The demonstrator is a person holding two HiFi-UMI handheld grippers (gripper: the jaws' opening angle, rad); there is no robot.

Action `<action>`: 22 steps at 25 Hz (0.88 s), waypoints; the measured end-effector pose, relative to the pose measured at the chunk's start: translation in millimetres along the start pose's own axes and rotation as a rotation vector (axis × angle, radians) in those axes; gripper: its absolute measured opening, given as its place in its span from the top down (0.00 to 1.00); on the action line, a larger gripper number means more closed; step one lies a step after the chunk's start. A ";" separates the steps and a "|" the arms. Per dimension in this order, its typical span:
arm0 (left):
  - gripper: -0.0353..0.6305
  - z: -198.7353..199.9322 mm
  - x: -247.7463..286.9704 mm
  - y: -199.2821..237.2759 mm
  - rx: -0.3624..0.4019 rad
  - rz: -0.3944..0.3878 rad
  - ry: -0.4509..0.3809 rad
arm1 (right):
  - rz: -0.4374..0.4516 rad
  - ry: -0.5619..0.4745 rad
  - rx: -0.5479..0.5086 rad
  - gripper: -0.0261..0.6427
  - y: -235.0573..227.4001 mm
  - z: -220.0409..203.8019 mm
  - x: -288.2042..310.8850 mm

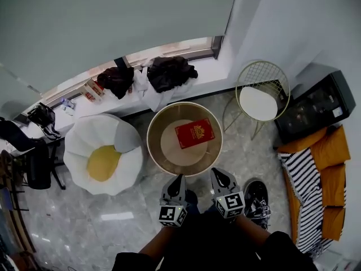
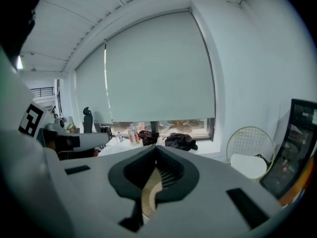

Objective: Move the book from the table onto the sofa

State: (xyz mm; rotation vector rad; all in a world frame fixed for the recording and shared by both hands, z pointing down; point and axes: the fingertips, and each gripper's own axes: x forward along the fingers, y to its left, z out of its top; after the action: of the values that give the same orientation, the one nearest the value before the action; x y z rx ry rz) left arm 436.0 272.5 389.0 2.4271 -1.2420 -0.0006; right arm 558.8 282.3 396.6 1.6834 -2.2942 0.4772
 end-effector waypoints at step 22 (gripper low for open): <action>0.93 -39.4 141.5 62.7 -0.120 0.004 0.154 | 0.072 0.120 0.111 0.94 -65.3 -29.0 135.9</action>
State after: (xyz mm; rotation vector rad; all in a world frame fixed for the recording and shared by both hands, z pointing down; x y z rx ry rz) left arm 479.9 144.3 473.5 2.2759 -1.1455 0.1084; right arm 581.0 157.7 483.5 1.5788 -2.2853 0.7131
